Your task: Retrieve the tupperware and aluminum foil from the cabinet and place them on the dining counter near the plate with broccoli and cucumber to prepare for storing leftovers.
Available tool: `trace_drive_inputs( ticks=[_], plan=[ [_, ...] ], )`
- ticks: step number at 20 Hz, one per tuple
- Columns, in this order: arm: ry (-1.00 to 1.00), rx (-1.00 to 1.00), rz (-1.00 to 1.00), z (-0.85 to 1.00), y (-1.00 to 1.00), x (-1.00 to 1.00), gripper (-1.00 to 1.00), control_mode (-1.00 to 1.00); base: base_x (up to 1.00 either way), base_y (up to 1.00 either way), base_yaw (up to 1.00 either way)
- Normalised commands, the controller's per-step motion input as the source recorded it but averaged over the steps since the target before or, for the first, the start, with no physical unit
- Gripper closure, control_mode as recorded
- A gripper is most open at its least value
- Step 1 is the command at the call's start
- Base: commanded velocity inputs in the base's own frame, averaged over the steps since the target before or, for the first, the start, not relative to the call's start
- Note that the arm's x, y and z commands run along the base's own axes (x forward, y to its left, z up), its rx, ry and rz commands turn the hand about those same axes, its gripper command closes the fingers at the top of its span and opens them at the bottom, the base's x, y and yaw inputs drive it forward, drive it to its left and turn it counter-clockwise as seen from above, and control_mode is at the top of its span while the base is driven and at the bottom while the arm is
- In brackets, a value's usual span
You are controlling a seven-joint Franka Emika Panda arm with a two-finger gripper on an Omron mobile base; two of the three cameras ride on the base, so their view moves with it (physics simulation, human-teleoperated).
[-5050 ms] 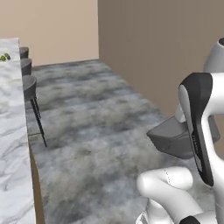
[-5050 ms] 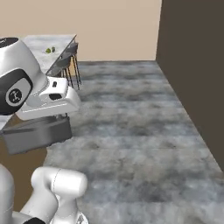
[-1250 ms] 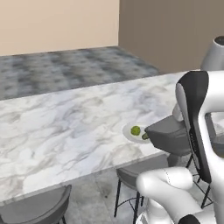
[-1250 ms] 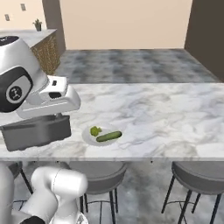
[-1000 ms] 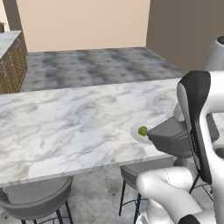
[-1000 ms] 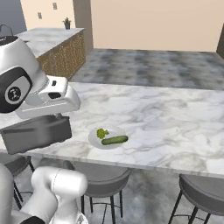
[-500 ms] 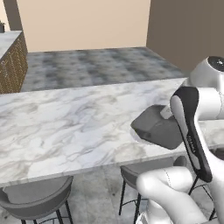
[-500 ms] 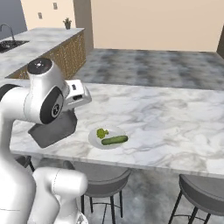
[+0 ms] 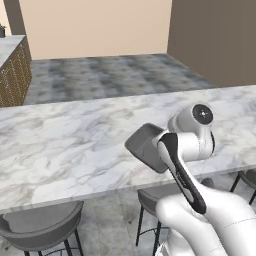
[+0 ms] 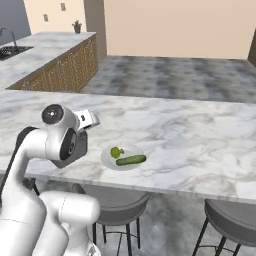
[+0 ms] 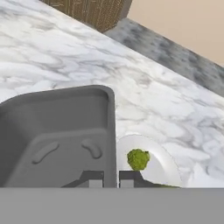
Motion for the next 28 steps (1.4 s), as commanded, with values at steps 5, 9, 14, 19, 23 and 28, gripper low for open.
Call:
trace_drive_inputs(
  ticks=[5, 9, 14, 19, 23, 28],
  plan=[
    [0.00, 0.00, 0.05, -0.54, 0.39, 1.00, 1.00, -1.00, 0.00, 0.00, 0.00],
    [0.00, 0.00, 0.04, -0.50, 0.34, 0.98, 1.00, -1.00, 0.00, 0.00, 0.00],
    [0.00, 0.00, 0.05, -0.54, 0.34, 0.82, 1.00, -1.00, 0.00, 0.00, 0.00],
    [0.00, 0.00, 0.02, -0.49, 0.19, 0.79, 1.00, -1.00, 0.00, 0.00, 0.00],
    [0.00, 0.00, 0.00, -0.32, 0.00, 0.71, -1.00, -1.00, 0.00, 0.00, 0.00],
    [0.11, 0.00, 0.00, 0.74, -0.25, 0.23, -1.00, -1.00, 0.00, 0.00, 0.00]
  ],
)
